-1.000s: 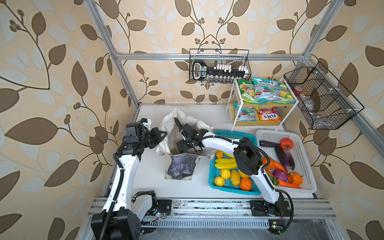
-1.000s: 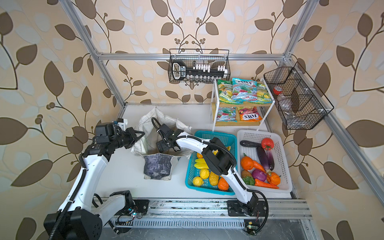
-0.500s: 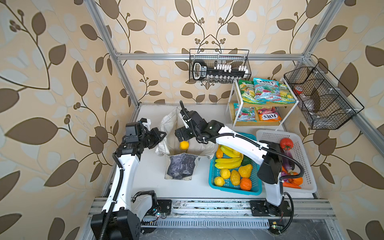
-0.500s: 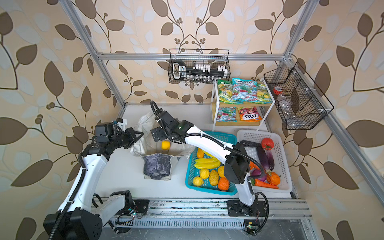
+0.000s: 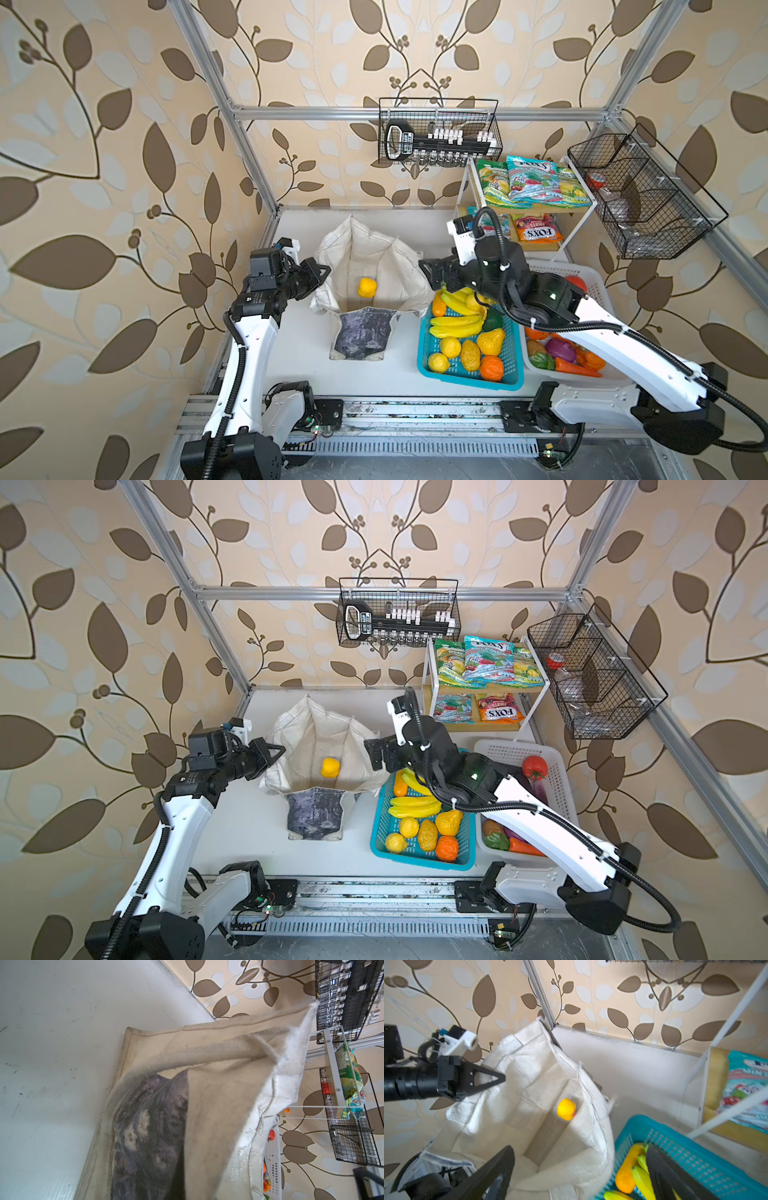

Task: Place the food into the grocery bag and tie it
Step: 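Move the right gripper back over the teal basket toward the yellow pear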

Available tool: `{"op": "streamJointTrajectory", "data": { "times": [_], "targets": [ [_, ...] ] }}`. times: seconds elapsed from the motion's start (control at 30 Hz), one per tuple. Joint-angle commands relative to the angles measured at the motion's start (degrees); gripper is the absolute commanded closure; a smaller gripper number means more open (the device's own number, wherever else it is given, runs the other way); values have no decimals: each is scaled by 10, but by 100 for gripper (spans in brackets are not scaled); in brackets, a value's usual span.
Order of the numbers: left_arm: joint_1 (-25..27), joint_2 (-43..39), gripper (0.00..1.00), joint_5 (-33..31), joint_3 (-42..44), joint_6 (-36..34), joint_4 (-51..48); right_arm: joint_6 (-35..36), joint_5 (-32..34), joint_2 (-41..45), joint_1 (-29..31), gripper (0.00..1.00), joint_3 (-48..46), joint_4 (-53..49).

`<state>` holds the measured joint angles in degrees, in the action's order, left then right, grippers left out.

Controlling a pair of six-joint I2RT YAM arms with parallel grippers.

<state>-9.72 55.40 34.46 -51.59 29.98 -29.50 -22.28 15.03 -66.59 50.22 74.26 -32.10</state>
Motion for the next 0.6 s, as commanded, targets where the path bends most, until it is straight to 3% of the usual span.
{"op": "streamJointTrajectory", "data": {
  "times": [0.0,0.23,0.43,0.57],
  "targets": [
    [-1,-9,100,3,7,-18,-1,-41,15,46,-5,3,-58,-99],
    [-1,-9,100,13,13,-12,3,-138,58,159,-5,2,-187,-235],
    [-1,-9,100,13,21,-5,7,-200,21,202,-7,2,-284,-256],
    [-1,-12,100,15,22,-3,10,-230,0,200,-7,10,-315,-262]
  ]
}}
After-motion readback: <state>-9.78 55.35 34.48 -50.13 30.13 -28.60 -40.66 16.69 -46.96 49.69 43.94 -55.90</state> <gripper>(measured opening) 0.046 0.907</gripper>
